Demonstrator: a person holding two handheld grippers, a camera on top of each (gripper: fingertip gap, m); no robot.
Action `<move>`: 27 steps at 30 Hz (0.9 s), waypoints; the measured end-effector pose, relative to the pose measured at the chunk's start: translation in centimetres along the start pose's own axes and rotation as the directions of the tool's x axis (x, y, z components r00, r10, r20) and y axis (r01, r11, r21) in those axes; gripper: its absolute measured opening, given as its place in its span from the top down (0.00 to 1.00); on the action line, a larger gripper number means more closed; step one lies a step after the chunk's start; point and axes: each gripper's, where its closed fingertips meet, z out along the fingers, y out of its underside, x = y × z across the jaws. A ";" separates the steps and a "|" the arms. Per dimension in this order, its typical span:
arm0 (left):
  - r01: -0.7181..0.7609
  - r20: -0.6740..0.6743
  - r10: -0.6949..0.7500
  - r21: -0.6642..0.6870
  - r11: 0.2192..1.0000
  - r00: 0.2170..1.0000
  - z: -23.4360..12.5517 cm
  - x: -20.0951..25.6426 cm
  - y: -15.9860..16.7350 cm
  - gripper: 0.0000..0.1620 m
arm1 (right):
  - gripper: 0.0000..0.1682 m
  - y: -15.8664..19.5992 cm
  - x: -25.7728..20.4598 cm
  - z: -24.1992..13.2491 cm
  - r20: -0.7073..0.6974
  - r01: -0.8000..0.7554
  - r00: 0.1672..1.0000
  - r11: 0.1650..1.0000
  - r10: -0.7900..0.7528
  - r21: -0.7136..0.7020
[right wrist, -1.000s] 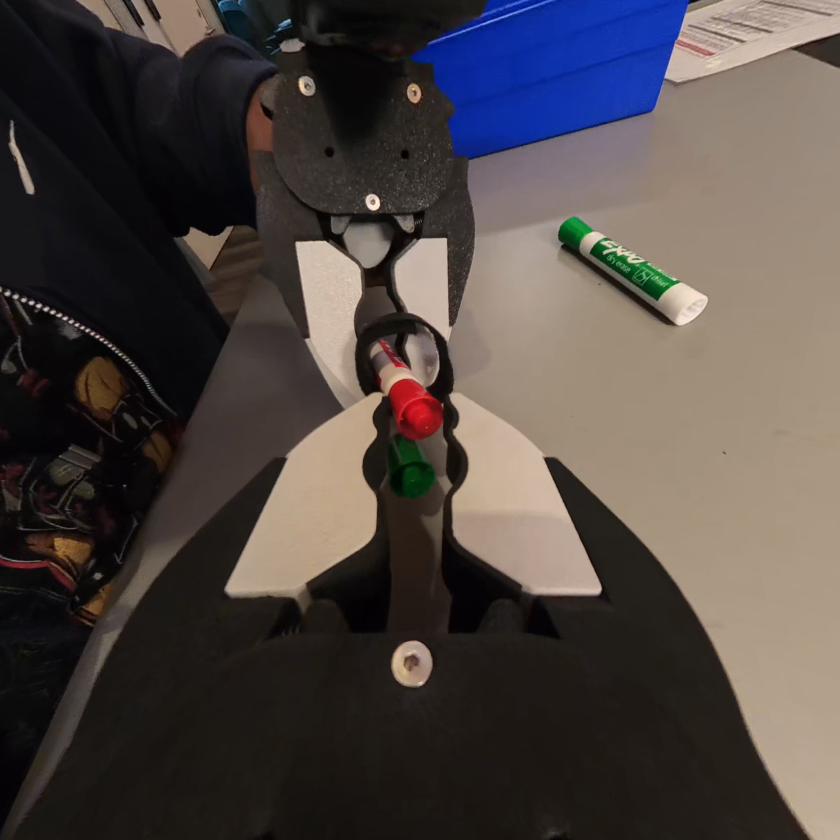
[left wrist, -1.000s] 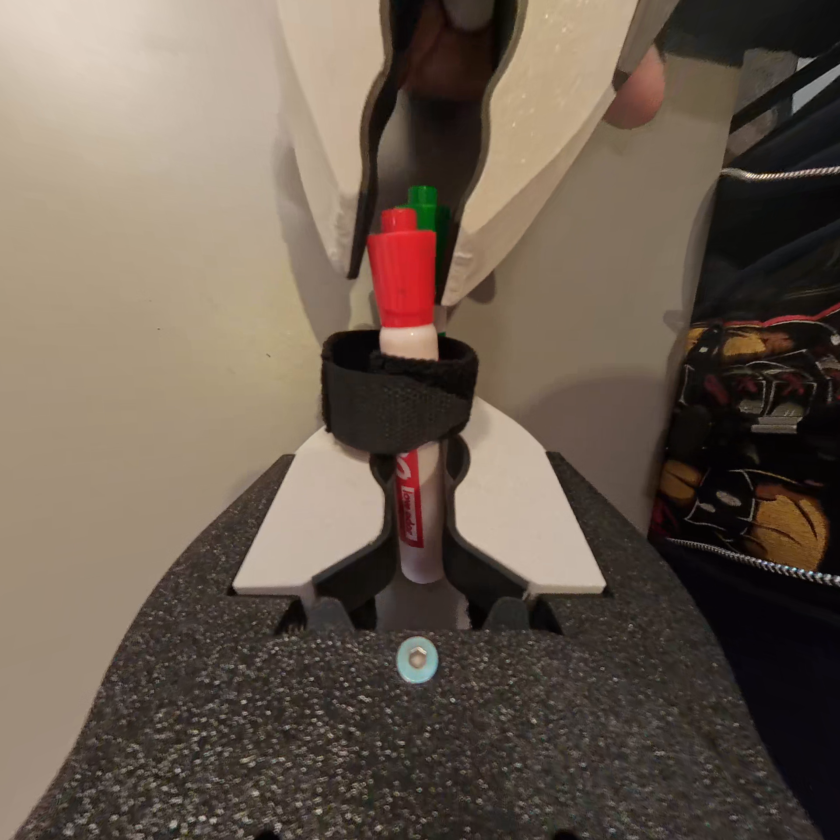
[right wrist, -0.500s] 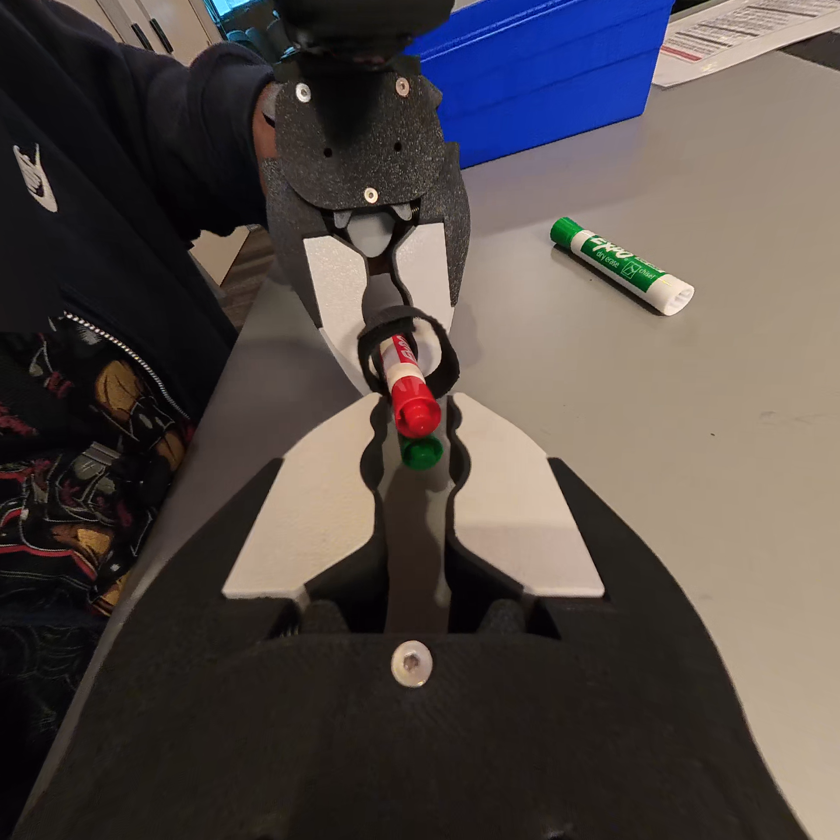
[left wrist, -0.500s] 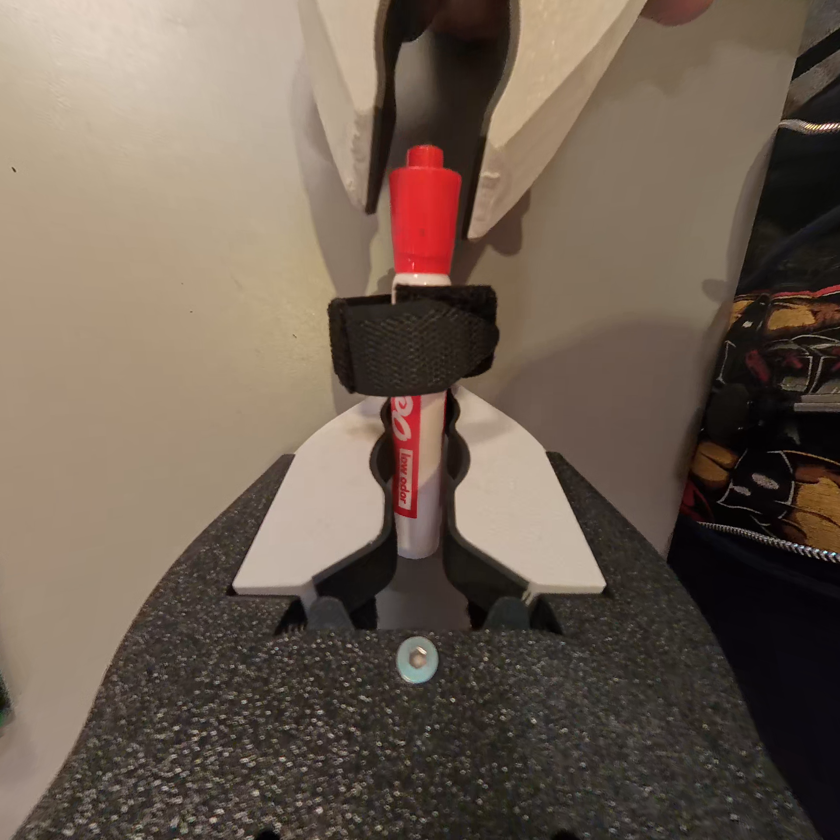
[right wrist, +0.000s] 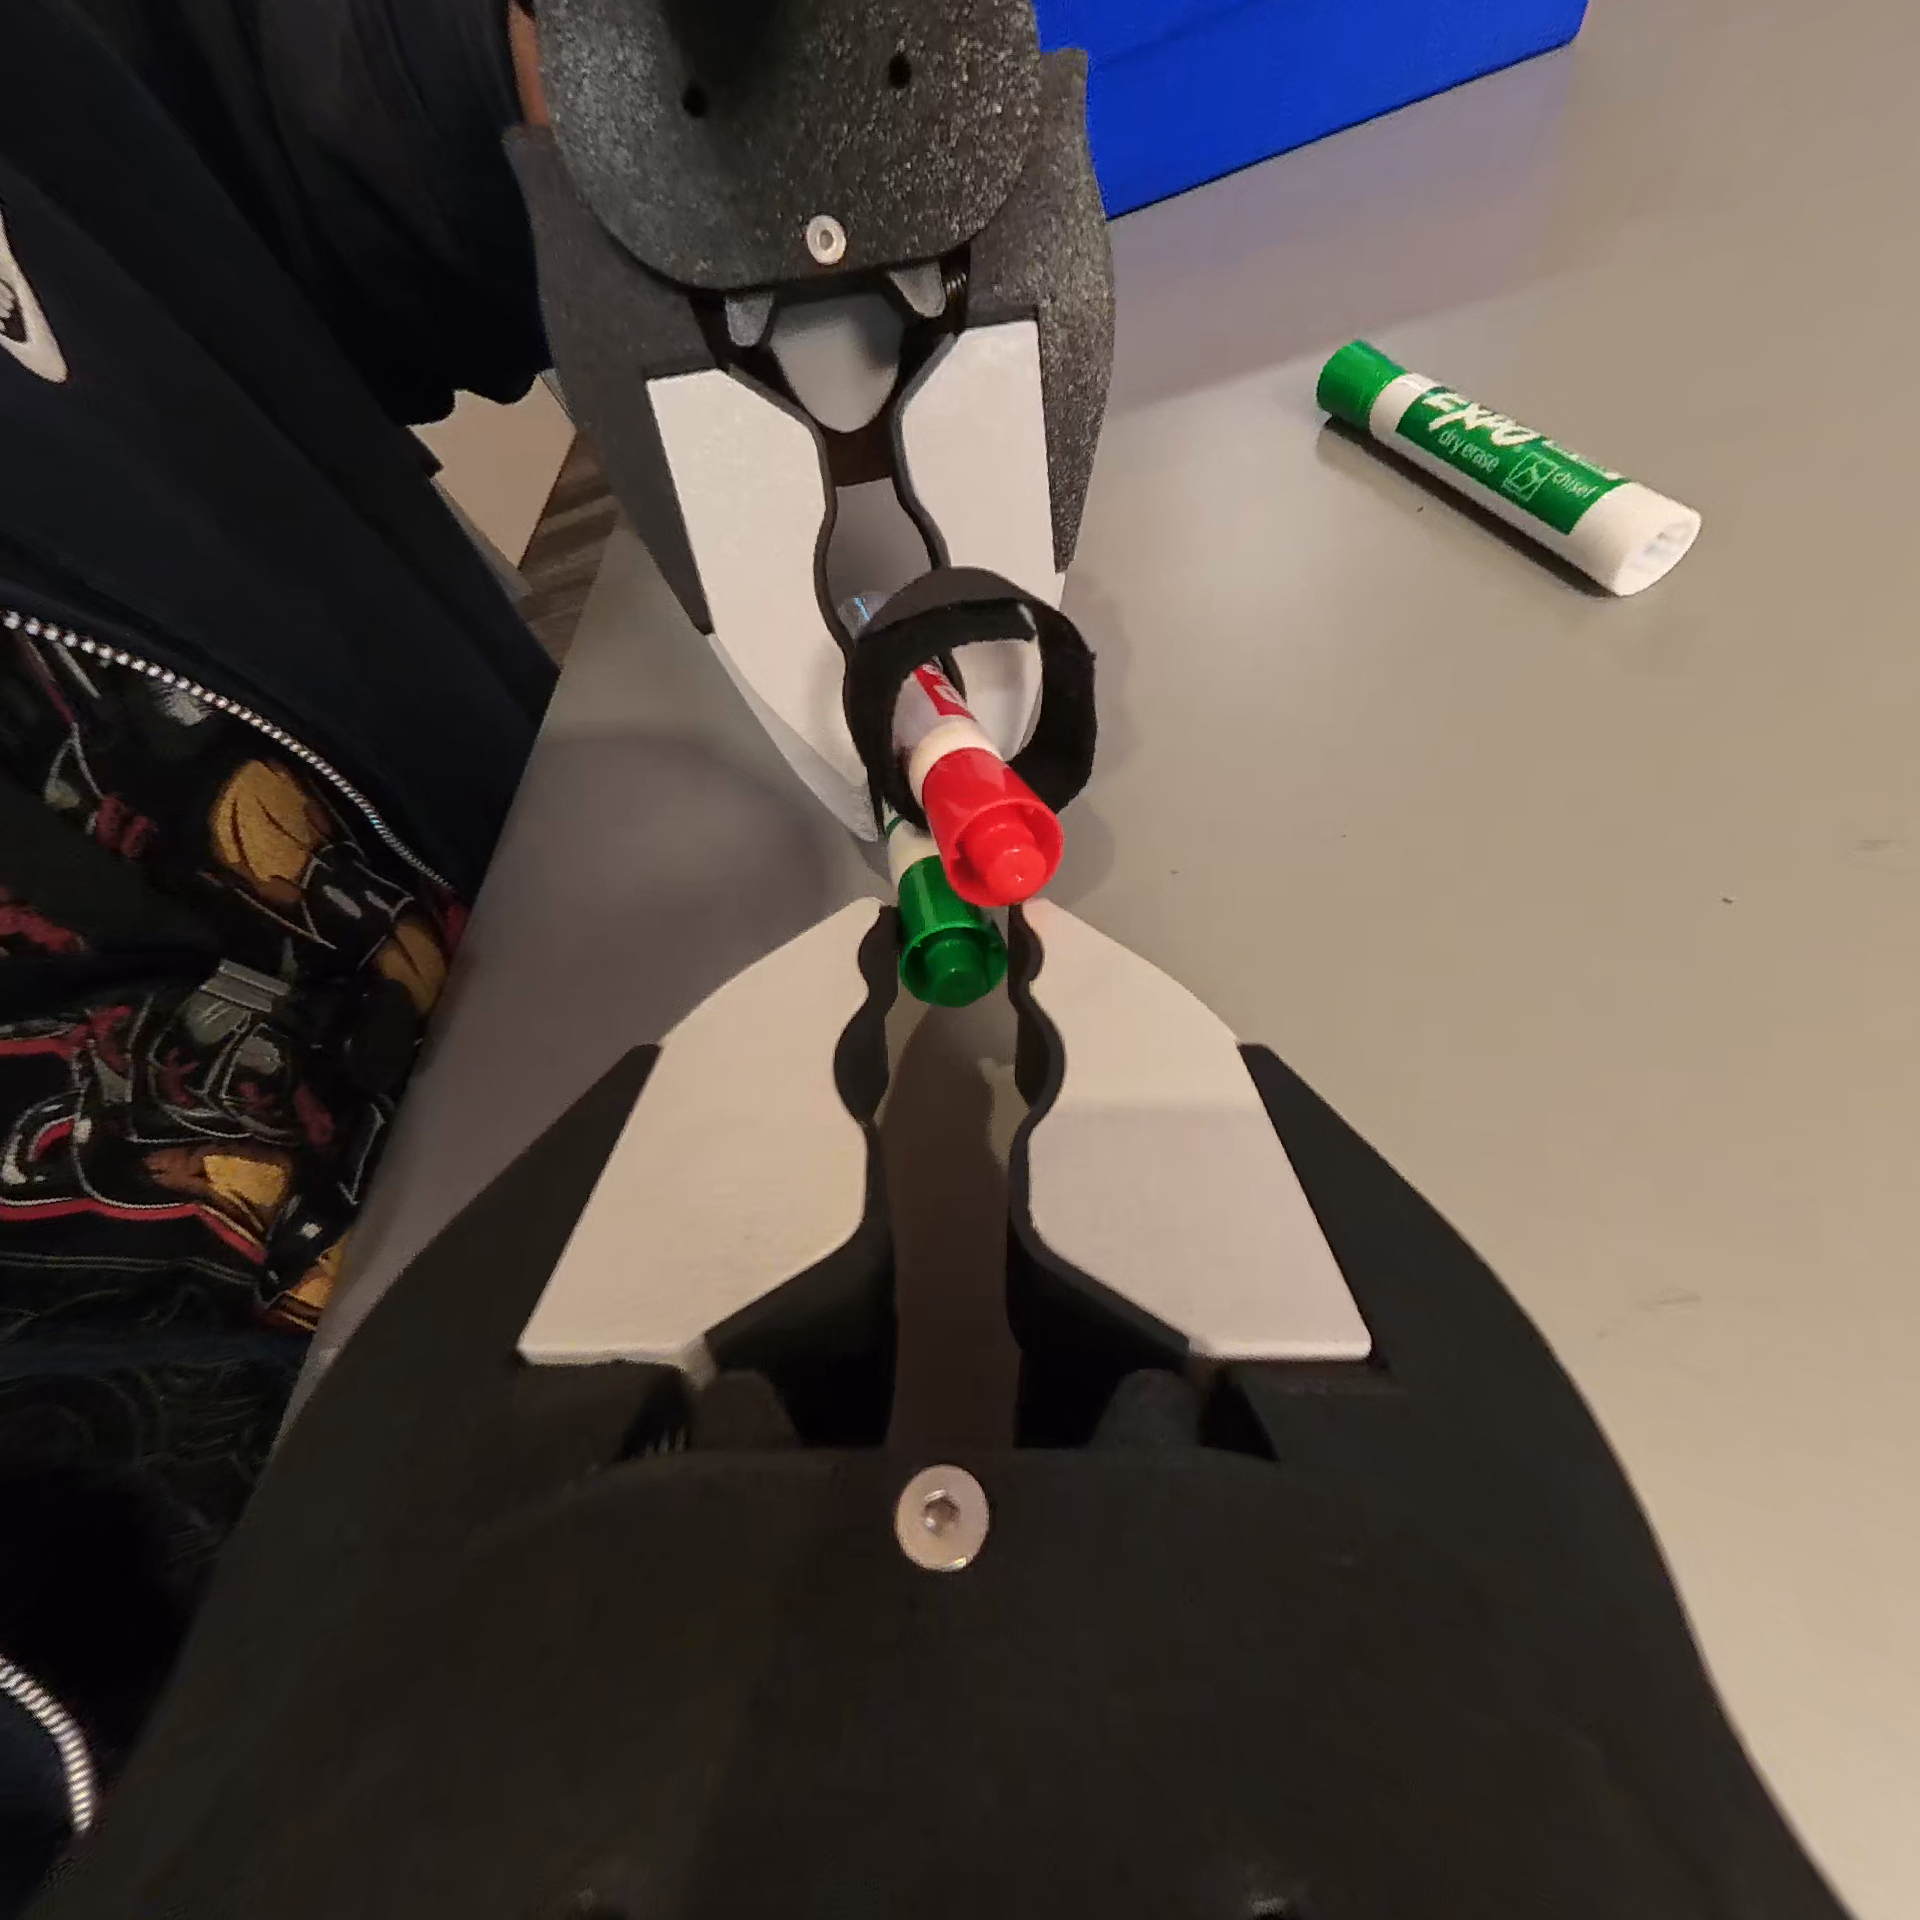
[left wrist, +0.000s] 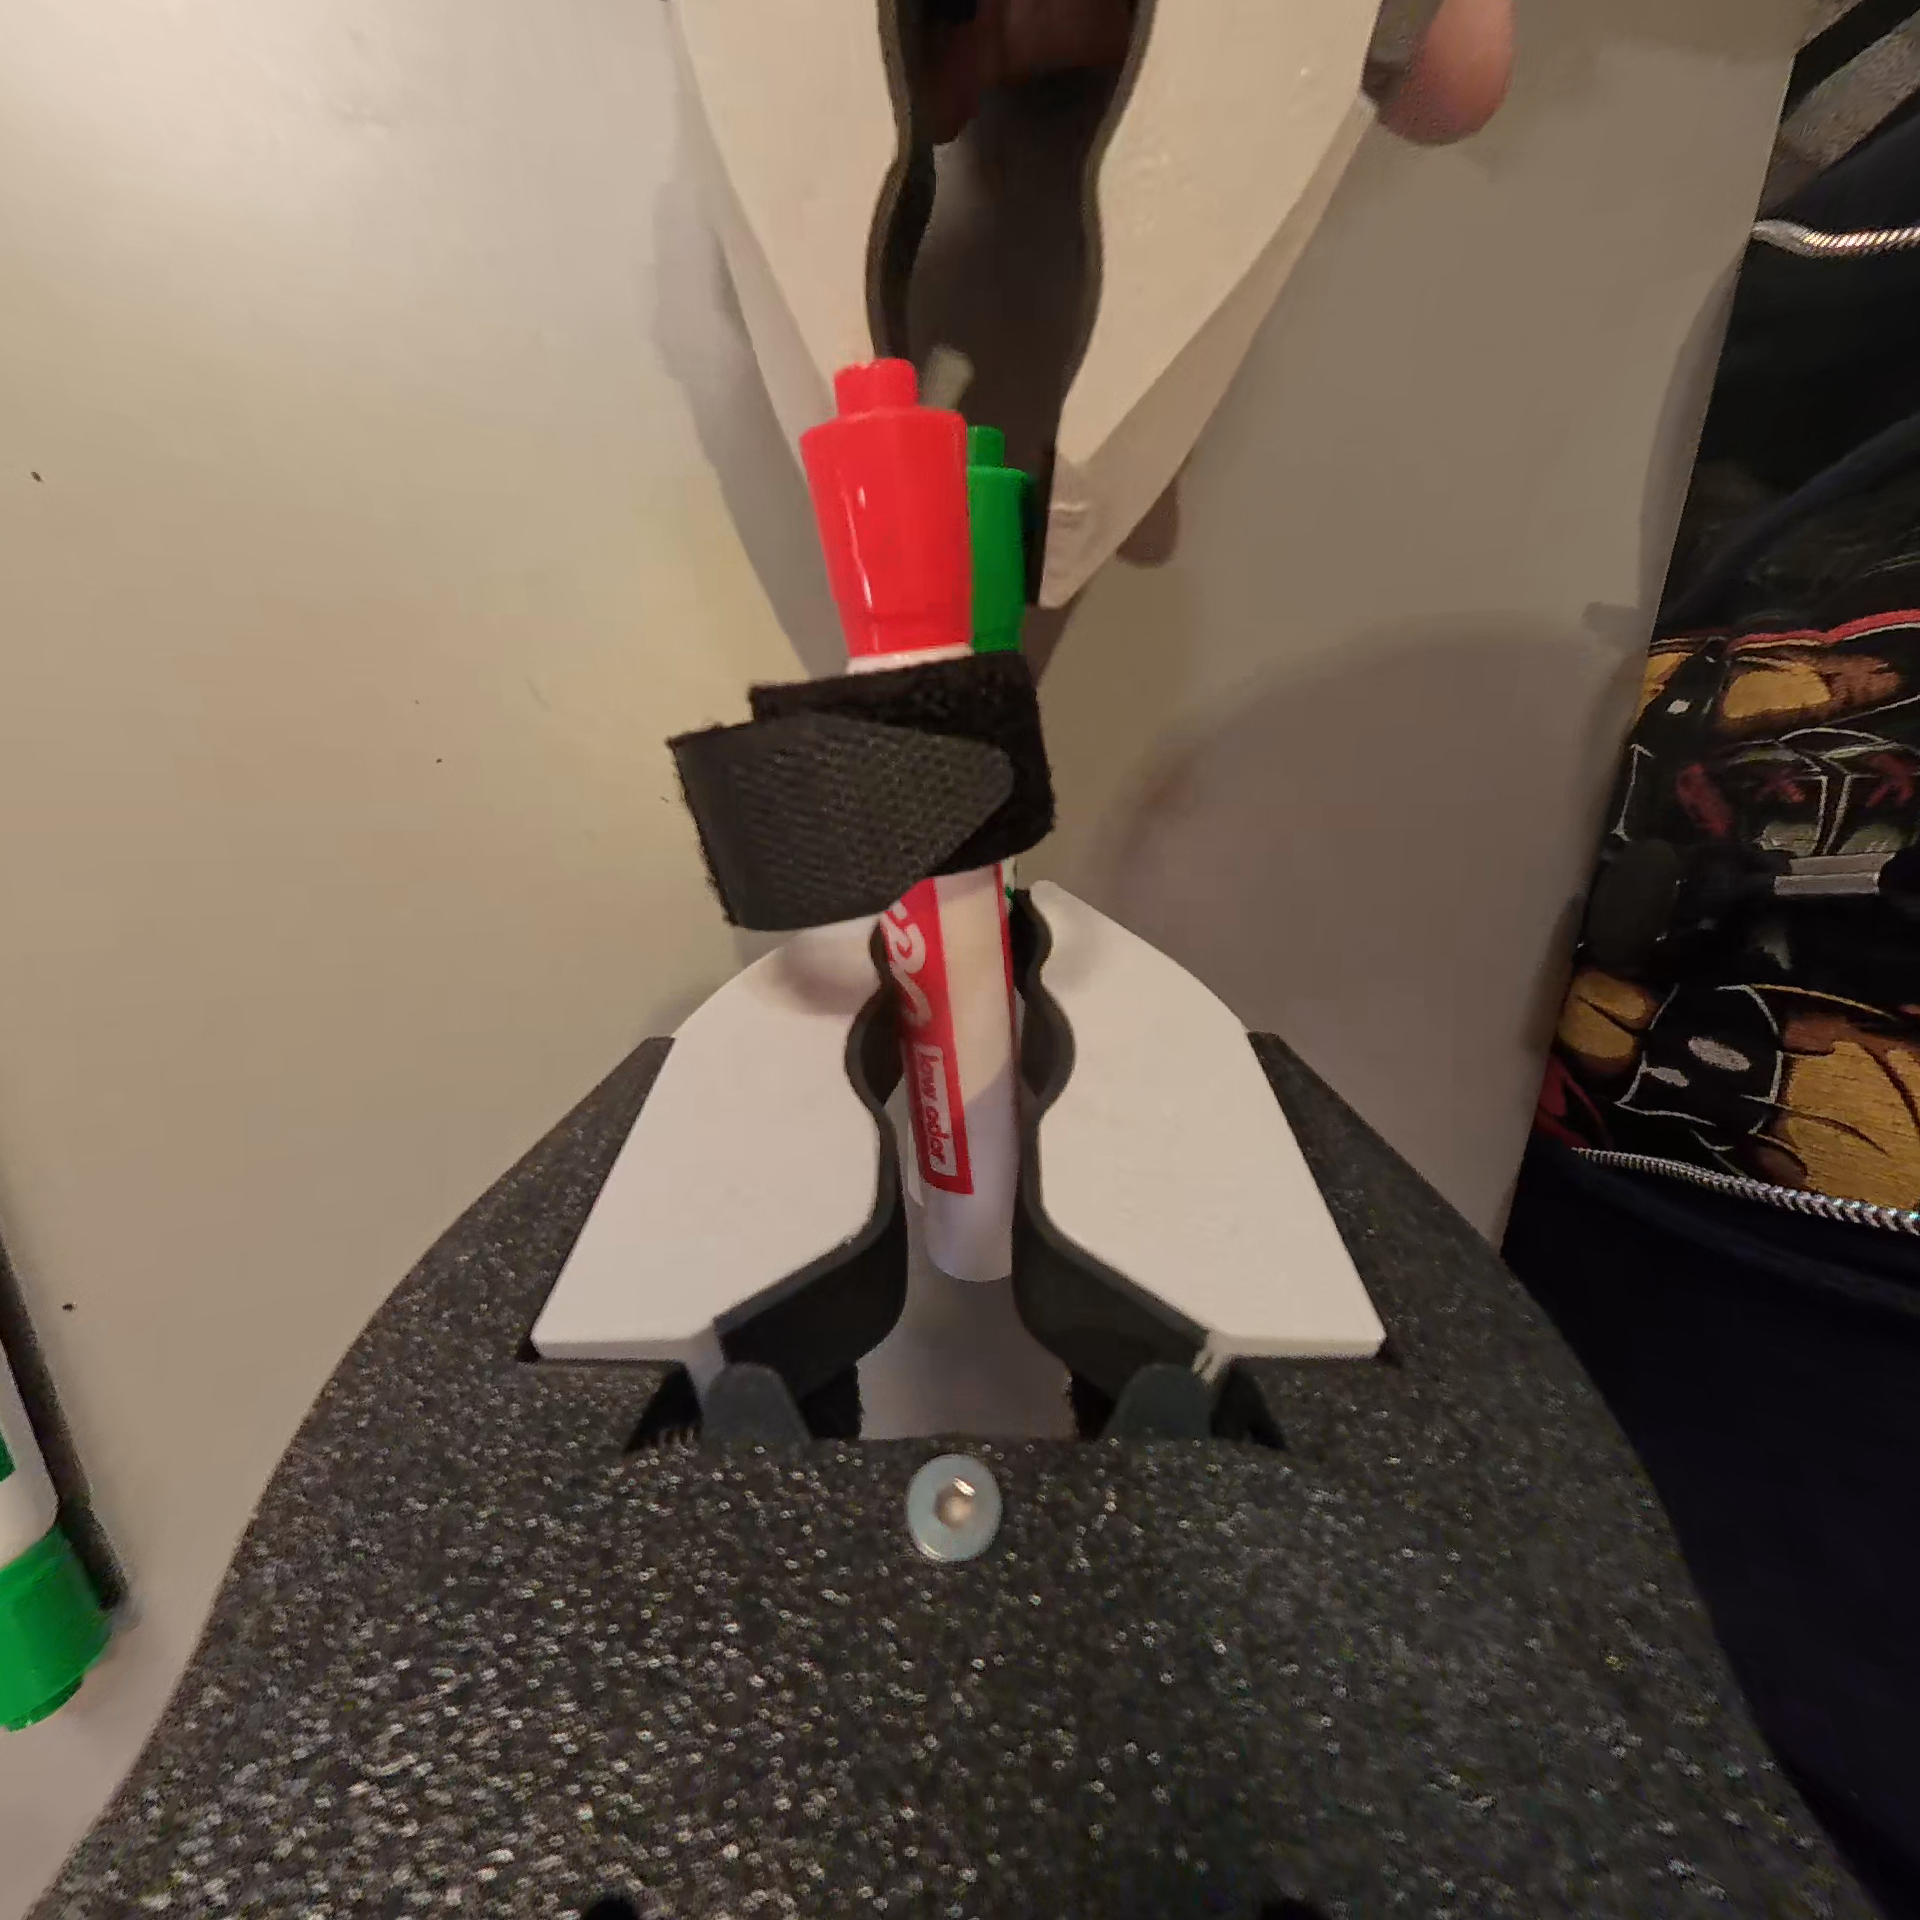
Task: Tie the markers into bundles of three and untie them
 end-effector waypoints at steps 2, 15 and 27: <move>0.001 -0.001 -0.001 -0.002 1.000 1.000 0.0 0.0 0.0 0.88 | 0.88 0.1 0.0 0.0 0.005 -0.012 1.000 1.000 0.012 -0.005; -0.014 -0.021 0.015 0.061 0.998 1.000 -0.5 0.4 -0.8 0.88 | 0.89 0.2 -0.5 -0.7 -0.009 0.047 0.999 0.998 -0.047 -0.031; -0.036 -0.020 0.039 0.126 0.991 0.999 -1.3 0.9 -1.3 0.88 | 0.89 0.8 -1.0 -1.9 -0.042 0.158 0.986 0.980 -0.164 -0.122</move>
